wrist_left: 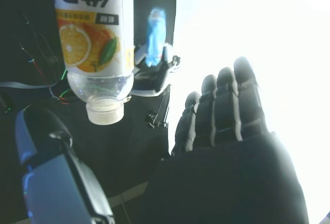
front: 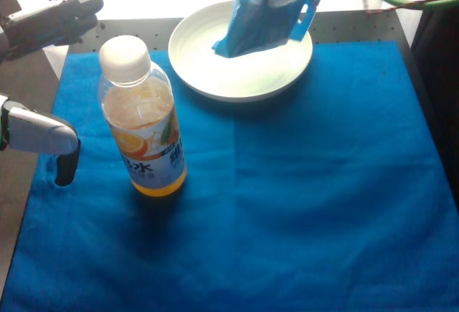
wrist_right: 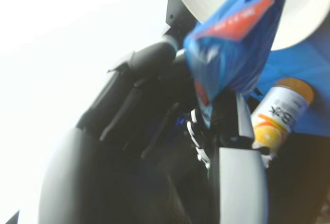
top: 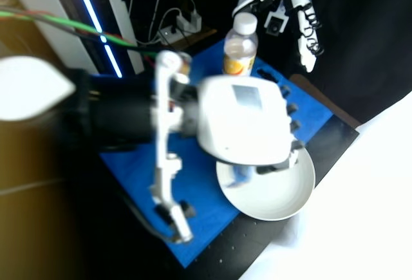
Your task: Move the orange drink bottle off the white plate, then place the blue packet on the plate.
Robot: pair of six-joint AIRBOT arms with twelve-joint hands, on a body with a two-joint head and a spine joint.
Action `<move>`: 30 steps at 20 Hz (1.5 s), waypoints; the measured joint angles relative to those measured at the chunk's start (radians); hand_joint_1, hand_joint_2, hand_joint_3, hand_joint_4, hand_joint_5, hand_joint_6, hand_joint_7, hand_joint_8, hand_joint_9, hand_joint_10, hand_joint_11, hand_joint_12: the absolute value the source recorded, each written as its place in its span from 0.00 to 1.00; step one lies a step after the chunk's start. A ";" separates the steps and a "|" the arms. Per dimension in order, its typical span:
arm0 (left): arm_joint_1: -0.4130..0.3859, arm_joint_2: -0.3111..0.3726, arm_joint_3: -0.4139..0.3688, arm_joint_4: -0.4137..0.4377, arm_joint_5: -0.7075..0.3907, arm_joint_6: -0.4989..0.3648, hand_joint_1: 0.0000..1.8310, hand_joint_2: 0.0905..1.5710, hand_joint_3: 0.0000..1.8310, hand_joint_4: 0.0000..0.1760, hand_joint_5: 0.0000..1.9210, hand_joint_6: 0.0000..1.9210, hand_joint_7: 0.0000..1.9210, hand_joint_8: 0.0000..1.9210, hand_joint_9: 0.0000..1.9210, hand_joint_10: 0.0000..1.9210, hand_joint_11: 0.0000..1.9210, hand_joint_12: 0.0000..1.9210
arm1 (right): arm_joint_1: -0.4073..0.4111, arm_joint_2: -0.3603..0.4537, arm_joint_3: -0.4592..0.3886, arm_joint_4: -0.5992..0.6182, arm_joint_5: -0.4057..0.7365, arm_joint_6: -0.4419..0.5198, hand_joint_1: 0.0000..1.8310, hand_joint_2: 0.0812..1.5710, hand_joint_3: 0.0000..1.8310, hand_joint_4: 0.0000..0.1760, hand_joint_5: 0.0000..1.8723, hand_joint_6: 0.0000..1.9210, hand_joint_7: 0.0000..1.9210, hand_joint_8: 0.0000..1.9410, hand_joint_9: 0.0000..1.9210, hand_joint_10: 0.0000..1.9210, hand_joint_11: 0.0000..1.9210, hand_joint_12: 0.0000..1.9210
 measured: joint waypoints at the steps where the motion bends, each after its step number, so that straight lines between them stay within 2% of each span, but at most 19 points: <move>1: 0.000 0.000 0.001 -0.003 -0.002 0.000 0.34 0.39 0.00 0.69 0.00 0.00 0.04 0.00 0.05 0.00 0.00 0.16 | 0.000 -0.011 0.012 0.003 0.000 0.000 0.76 0.66 0.00 0.00 0.54 0.40 0.57 0.36 0.58 0.55 0.45 0.52; 4: -0.004 -0.003 0.008 0.000 -0.012 0.002 0.31 0.41 0.01 0.61 0.00 0.00 0.05 0.00 0.06 0.00 0.00 0.16 | 0.000 -0.037 0.060 0.006 -0.014 0.001 0.76 0.67 0.00 0.00 0.54 0.37 0.56 0.40 0.56 0.60 0.45 0.64; 7: -0.012 -0.005 0.009 0.000 -0.021 0.002 0.32 0.38 0.00 0.71 0.00 0.00 0.06 0.00 0.07 0.00 0.00 0.19 | -0.002 -0.056 0.098 0.008 -0.038 0.000 0.75 0.68 0.00 0.00 0.51 0.42 0.54 0.42 0.54 0.62 0.42 0.60; 8: -0.014 -0.006 0.009 -0.001 -0.030 0.002 0.32 0.39 0.00 0.70 0.00 0.00 0.06 0.00 0.06 0.00 0.00 0.17 | -0.002 -0.060 0.105 0.009 -0.048 0.000 0.75 0.67 0.00 0.00 0.52 0.43 0.54 0.41 0.55 0.60 0.45 0.59; 9: -0.015 -0.006 0.009 -0.002 -0.035 0.002 0.31 0.40 0.00 0.58 0.00 0.00 0.06 0.00 0.06 0.00 0.00 0.19 | -0.008 -0.068 0.114 0.016 -0.057 -0.001 0.75 0.68 0.00 0.00 0.52 0.46 0.53 0.41 0.54 0.60 0.45 0.58; 11: -0.014 -0.006 0.009 0.000 -0.038 0.002 0.30 0.41 0.00 0.50 0.00 0.00 0.06 0.00 0.07 0.00 0.00 0.20 | -0.015 -0.082 0.129 0.021 -0.061 0.001 0.75 0.68 0.00 0.00 0.51 0.43 0.52 0.44 0.52 0.65 0.44 0.66; 12: -0.014 -0.006 0.009 -0.001 -0.038 0.002 0.30 0.41 0.00 0.46 0.00 0.00 0.06 0.00 0.06 0.00 0.00 0.21 | -0.021 -0.090 0.133 0.018 -0.062 0.000 0.75 0.68 0.00 0.00 0.51 0.45 0.52 0.45 0.53 0.63 0.44 0.62; 14: -0.015 -0.006 0.009 -0.001 -0.040 0.002 0.31 0.40 0.00 0.55 0.00 0.00 0.06 0.00 0.06 0.00 0.00 0.20 | -0.033 -0.101 0.140 0.020 -0.058 0.003 0.75 0.68 0.00 0.00 0.49 0.48 0.53 0.45 0.53 0.61 0.42 0.55; 16: -0.014 -0.006 0.009 -0.001 -0.042 0.002 0.31 0.40 0.00 0.54 0.00 0.00 0.06 0.00 0.06 0.00 0.00 0.19 | -0.034 -0.101 0.140 0.026 -0.056 0.003 0.74 0.70 0.00 0.00 0.47 0.51 0.51 0.48 0.49 0.67 0.33 0.60; 18: -0.014 -0.006 0.009 -0.001 -0.043 0.002 0.33 0.40 0.00 0.59 0.00 0.00 0.06 0.00 0.07 0.00 0.00 0.19 | -0.034 -0.098 0.140 0.026 -0.058 0.003 0.74 0.70 0.00 0.00 0.47 0.51 0.50 0.49 0.49 0.68 0.33 0.63; 19: -0.014 -0.006 0.009 -0.001 -0.043 0.002 0.32 0.40 0.00 0.52 0.00 0.00 0.06 0.00 0.06 0.00 0.00 0.18 | -0.034 -0.097 0.140 0.026 -0.058 0.003 0.74 0.70 0.00 0.00 0.48 0.51 0.49 0.48 0.50 0.67 0.34 0.65; 23: -0.014 -0.006 0.009 -0.002 -0.043 0.002 0.31 0.40 0.00 0.58 0.00 0.00 0.06 0.00 0.07 0.00 0.00 0.18 | -0.034 -0.086 0.135 0.034 -0.050 0.003 0.75 0.68 0.00 0.00 0.51 0.41 0.54 0.45 0.52 0.64 0.37 0.62; 24: -0.014 -0.006 0.009 -0.005 -0.043 0.002 0.31 0.40 0.00 0.65 0.00 0.00 0.06 0.00 0.07 0.00 0.00 0.18 | -0.034 -0.076 0.129 0.056 -0.044 0.003 0.70 0.69 0.00 0.00 0.52 0.42 0.53 0.55 0.48 0.53 0.36 0.69; 25: -0.014 -0.006 0.009 -0.010 -0.043 0.003 0.30 0.40 0.00 0.70 0.00 0.00 0.06 0.00 0.07 0.00 0.00 0.21 | -0.034 -0.064 0.129 0.091 -0.029 0.003 0.74 0.69 0.00 0.00 0.48 0.48 0.53 0.48 0.50 0.63 0.36 0.63; 26: -0.014 -0.006 0.009 -0.017 -0.043 0.003 0.30 0.41 0.00 0.64 0.00 0.00 0.06 0.00 0.08 0.00 0.00 0.23 | -0.034 -0.053 0.129 0.118 -0.015 0.003 0.68 0.72 0.00 0.00 0.44 0.56 0.50 0.57 0.42 0.43 0.26 0.63; 27: -0.014 -0.006 0.009 -0.029 -0.044 0.008 0.31 0.40 0.00 0.65 0.00 0.00 0.07 0.00 0.08 0.00 0.00 0.24 | -0.034 -0.035 0.129 0.169 0.009 0.003 0.66 0.73 0.00 0.00 0.46 0.56 0.48 0.62 0.42 0.29 0.25 0.61; 28: -0.014 -0.005 0.009 -0.037 -0.045 0.010 0.31 0.38 0.00 0.69 0.00 0.00 0.07 0.00 0.09 0.00 0.00 0.26 | -0.034 -0.019 0.128 0.201 0.031 0.003 0.66 0.64 0.00 0.00 0.42 0.21 0.39 0.26 0.41 0.22 0.28 0.59; 29: -0.014 0.000 0.008 -0.040 -0.043 0.012 0.33 0.38 0.00 0.66 0.00 0.00 0.08 0.00 0.09 0.00 0.00 0.24 | -0.034 0.006 0.112 0.236 0.048 0.000 0.65 0.61 0.00 0.00 0.43 0.06 0.42 0.10 0.43 0.19 0.29 0.59; 30: -0.010 0.011 0.001 -0.043 -0.044 0.014 0.32 0.40 0.00 0.63 0.00 0.00 0.08 0.00 0.10 0.00 0.00 0.23 | -0.034 0.032 0.082 0.272 0.058 -0.015 0.63 0.60 0.00 0.00 0.43 0.02 0.42 0.03 0.45 0.13 0.31 0.56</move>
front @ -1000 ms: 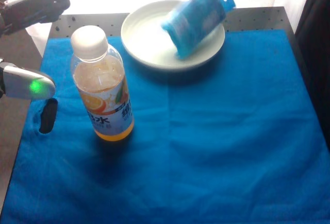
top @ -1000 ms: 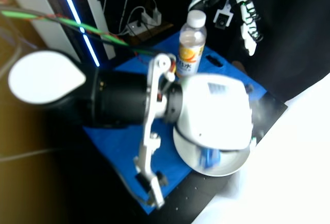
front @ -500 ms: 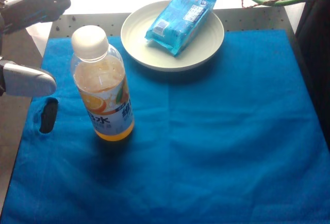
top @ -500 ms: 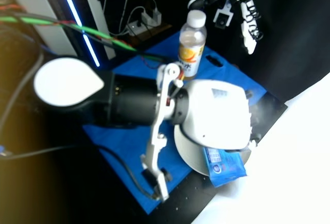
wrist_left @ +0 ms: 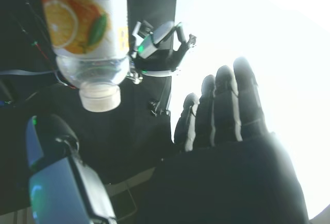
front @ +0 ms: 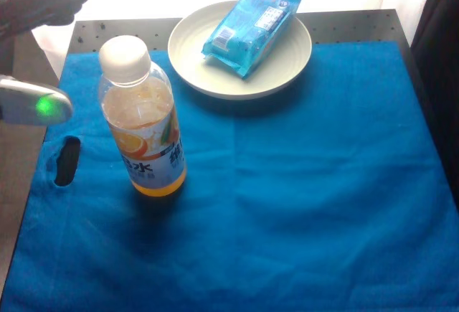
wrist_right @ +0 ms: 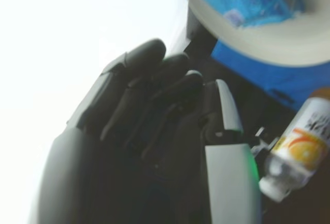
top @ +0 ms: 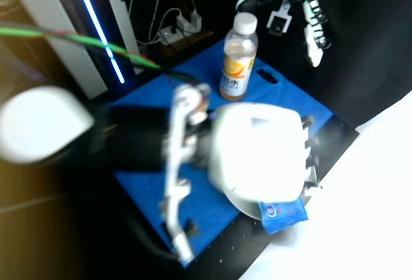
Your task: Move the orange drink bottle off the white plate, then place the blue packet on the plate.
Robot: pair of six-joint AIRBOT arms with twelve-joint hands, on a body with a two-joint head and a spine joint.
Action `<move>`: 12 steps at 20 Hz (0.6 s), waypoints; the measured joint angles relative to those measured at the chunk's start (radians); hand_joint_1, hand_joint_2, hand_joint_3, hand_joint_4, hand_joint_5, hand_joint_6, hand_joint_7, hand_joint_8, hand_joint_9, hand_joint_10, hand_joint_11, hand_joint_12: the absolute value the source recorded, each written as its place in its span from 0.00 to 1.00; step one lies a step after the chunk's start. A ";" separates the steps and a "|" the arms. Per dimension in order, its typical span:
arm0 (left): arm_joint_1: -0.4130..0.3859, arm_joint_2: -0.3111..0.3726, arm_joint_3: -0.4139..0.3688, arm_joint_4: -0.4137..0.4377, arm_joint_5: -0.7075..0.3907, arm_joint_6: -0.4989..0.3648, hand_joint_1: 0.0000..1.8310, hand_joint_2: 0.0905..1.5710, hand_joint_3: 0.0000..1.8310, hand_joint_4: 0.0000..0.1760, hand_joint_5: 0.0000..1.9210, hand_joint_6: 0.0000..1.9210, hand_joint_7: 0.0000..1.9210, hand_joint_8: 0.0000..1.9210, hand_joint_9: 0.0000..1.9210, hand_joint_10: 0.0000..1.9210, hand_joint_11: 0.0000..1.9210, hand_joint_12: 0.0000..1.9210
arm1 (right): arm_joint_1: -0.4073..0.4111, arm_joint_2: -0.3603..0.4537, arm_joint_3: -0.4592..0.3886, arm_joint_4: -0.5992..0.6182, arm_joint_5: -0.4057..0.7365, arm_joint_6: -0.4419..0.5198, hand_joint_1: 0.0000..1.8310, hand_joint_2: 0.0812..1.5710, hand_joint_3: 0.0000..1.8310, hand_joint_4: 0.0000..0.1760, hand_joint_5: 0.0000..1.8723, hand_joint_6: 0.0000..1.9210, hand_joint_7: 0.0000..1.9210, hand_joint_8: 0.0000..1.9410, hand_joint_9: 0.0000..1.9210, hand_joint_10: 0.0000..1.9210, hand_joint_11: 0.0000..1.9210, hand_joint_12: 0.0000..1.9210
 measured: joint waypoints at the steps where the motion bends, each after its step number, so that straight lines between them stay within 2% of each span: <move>1: 0.005 0.008 -0.003 -0.004 -0.005 0.011 0.31 0.40 0.00 0.58 0.00 0.00 0.08 0.00 0.10 0.00 0.00 0.25 | 0.000 0.026 -0.037 0.028 0.005 -0.045 0.62 0.60 0.00 0.00 0.43 0.00 0.42 0.01 0.47 0.09 0.32 0.54; 2: 0.012 0.014 -0.011 -0.027 -0.016 0.021 0.30 0.41 0.00 0.61 0.00 0.00 0.07 0.00 0.08 0.00 0.00 0.27 | 0.000 0.051 -0.076 0.061 0.010 -0.084 0.62 0.61 0.00 0.00 0.42 0.00 0.44 0.00 0.48 0.07 0.32 0.56; 3: 0.018 0.020 -0.014 -0.047 -0.030 0.035 0.29 0.41 0.00 0.52 0.00 0.00 0.08 0.00 0.09 0.00 0.00 0.33 | 0.000 0.084 -0.124 0.103 0.021 -0.127 0.63 0.61 0.00 0.00 0.42 0.00 0.44 0.00 0.48 0.05 0.32 0.53; 4: 0.023 0.026 -0.014 -0.064 -0.052 0.045 0.31 0.41 0.00 0.48 0.00 0.00 0.09 0.00 0.10 0.00 0.00 0.35 | 0.000 0.115 -0.162 0.150 0.052 -0.156 0.63 0.61 0.00 0.00 0.40 0.00 0.44 0.00 0.48 0.04 0.33 0.49; 5: 0.024 0.037 -0.024 -0.091 -0.068 0.055 0.31 0.43 0.00 0.75 0.00 0.00 0.07 0.00 0.09 0.00 0.00 0.31 | -0.002 0.144 -0.195 0.185 0.084 -0.162 0.61 0.62 0.00 0.00 0.38 0.00 0.43 0.00 0.47 0.02 0.34 0.42; 6: 0.039 0.055 -0.031 -0.124 -0.108 0.072 0.34 0.43 0.00 0.95 0.01 0.00 0.06 0.00 0.06 0.00 0.00 0.22 | -0.016 0.169 -0.220 0.237 0.128 -0.167 0.61 0.63 0.00 0.00 0.35 0.00 0.41 0.00 0.45 0.01 0.32 0.40; 7: 0.047 0.071 -0.045 -0.149 -0.129 0.086 0.33 0.45 0.00 0.99 0.00 0.00 0.04 0.00 0.04 0.00 0.00 0.16 | -0.035 0.182 -0.232 0.297 0.164 -0.204 0.60 0.63 0.00 0.00 0.32 0.00 0.39 0.00 0.44 0.00 0.31 0.39; 8: 0.055 0.087 -0.056 -0.169 -0.166 0.104 0.26 0.54 0.02 0.66 0.00 0.00 0.01 0.00 0.01 0.00 0.00 0.06 | -0.067 0.203 -0.254 0.361 0.193 -0.243 0.57 0.64 0.00 0.00 0.29 0.00 0.37 0.00 0.42 0.00 0.29 0.39; 9: 0.058 0.100 -0.068 -0.185 -0.206 0.124 0.22 0.55 0.01 0.42 0.00 0.00 0.02 0.00 0.02 0.00 0.02 0.06 | -0.091 0.235 -0.295 0.403 0.205 -0.306 0.55 0.64 0.00 0.11 0.24 0.00 0.33 0.00 0.37 0.00 0.25 0.36; 10: 0.058 0.108 -0.076 -0.191 -0.233 0.130 0.22 0.57 0.01 0.29 0.00 0.00 0.02 0.00 0.01 0.00 0.02 0.06 | -0.108 0.262 -0.334 0.454 0.220 -0.353 0.53 0.63 0.00 0.27 0.22 0.00 0.29 0.00 0.33 0.00 0.21 0.34; 11: 0.058 0.117 -0.086 -0.195 -0.259 0.140 0.23 0.57 0.00 0.30 0.00 0.00 0.02 0.00 0.02 0.00 0.03 0.06 | -0.122 0.288 -0.369 0.494 0.246 -0.392 0.54 0.59 0.00 0.48 0.18 0.00 0.25 0.00 0.28 0.00 0.19 0.28; 12: 0.058 0.127 -0.098 -0.197 -0.283 0.151 0.26 0.54 0.00 0.36 0.02 0.01 0.02 0.00 0.01 0.00 0.02 0.06 | -0.133 0.307 -0.391 0.541 0.282 -0.414 0.54 0.55 0.00 0.65 0.14 0.00 0.20 0.00 0.24 0.00 0.17 0.22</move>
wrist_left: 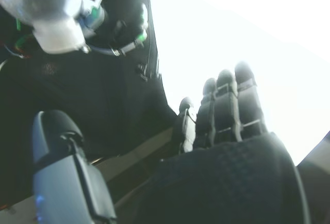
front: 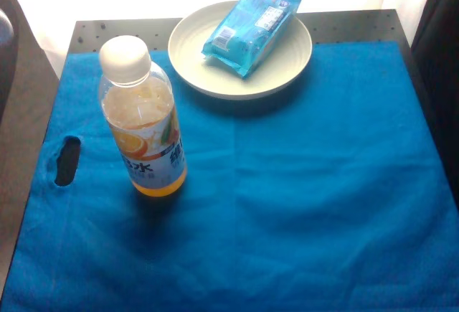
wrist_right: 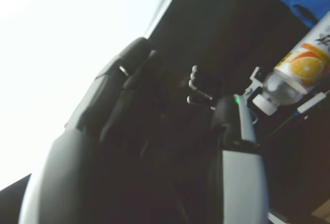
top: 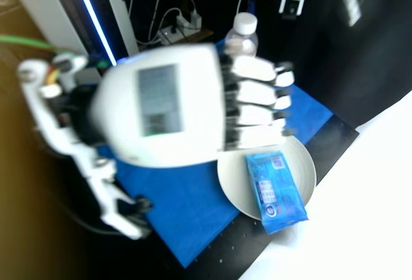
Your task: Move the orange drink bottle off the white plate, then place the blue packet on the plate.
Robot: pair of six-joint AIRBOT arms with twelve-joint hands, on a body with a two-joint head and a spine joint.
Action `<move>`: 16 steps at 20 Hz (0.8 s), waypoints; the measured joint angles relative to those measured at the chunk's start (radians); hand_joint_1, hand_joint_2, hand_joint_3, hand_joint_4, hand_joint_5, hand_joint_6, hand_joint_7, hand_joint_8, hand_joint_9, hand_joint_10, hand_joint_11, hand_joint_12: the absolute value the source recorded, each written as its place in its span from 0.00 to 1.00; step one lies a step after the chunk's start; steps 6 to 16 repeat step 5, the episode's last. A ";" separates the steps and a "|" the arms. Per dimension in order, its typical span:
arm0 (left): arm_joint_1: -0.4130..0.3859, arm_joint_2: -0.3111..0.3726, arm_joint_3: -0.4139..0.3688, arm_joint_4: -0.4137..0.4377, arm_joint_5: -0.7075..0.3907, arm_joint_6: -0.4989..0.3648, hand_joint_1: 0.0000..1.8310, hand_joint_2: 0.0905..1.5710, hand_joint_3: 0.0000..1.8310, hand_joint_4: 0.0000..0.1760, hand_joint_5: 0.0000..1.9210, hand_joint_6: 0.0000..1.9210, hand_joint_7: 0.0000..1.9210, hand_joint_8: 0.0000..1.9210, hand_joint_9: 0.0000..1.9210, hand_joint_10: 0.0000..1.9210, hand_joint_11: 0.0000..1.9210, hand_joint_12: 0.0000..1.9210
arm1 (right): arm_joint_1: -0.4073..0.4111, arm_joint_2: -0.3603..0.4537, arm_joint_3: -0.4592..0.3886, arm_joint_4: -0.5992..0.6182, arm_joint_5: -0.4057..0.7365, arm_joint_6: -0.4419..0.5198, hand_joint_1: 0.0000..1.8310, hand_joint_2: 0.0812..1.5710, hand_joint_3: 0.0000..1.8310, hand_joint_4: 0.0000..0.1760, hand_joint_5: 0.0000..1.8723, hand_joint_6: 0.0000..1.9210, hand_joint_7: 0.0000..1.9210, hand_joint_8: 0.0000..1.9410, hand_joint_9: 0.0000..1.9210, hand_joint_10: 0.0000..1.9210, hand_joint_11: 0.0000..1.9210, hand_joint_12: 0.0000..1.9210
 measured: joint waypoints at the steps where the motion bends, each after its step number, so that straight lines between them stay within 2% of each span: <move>1: 0.001 0.009 -0.008 0.003 -0.026 0.012 0.26 0.53 0.00 0.40 0.02 0.01 0.02 0.00 0.02 0.00 0.03 0.06 | -0.015 0.013 -0.010 0.043 0.043 -0.010 0.54 0.55 0.00 0.68 0.12 0.00 0.18 0.00 0.21 0.00 0.16 0.20; 3: 0.001 0.011 -0.014 0.002 -0.070 0.023 0.28 0.51 0.00 0.52 0.00 0.00 0.00 0.00 0.00 0.00 0.02 0.06 | -0.053 0.026 -0.023 0.109 0.108 -0.017 0.51 0.54 0.00 0.81 0.11 0.00 0.16 0.00 0.18 0.00 0.12 0.18; 4: 0.001 0.012 -0.018 0.002 -0.079 0.025 0.27 0.52 0.00 0.52 0.00 0.00 0.00 0.00 0.00 0.00 0.02 0.06 | -0.074 0.031 -0.037 0.134 0.134 -0.032 0.52 0.54 0.00 0.83 0.11 0.00 0.16 0.00 0.18 0.00 0.12 0.18; 5: 0.001 0.012 -0.018 0.005 -0.085 0.027 0.26 0.55 0.00 0.47 0.00 0.00 0.00 0.00 0.00 0.00 0.02 0.06 | -0.095 0.037 -0.057 0.160 0.152 -0.070 0.54 0.56 0.01 0.88 0.09 0.00 0.14 0.00 0.16 0.00 0.12 0.17; 16: 0.001 0.012 -0.018 0.005 -0.085 0.027 0.26 0.55 0.00 0.47 0.00 0.00 0.00 0.00 0.00 0.00 0.02 0.06 | -0.095 0.037 -0.057 0.160 0.152 -0.070 0.54 0.56 0.01 0.88 0.09 0.00 0.14 0.00 0.16 0.00 0.12 0.17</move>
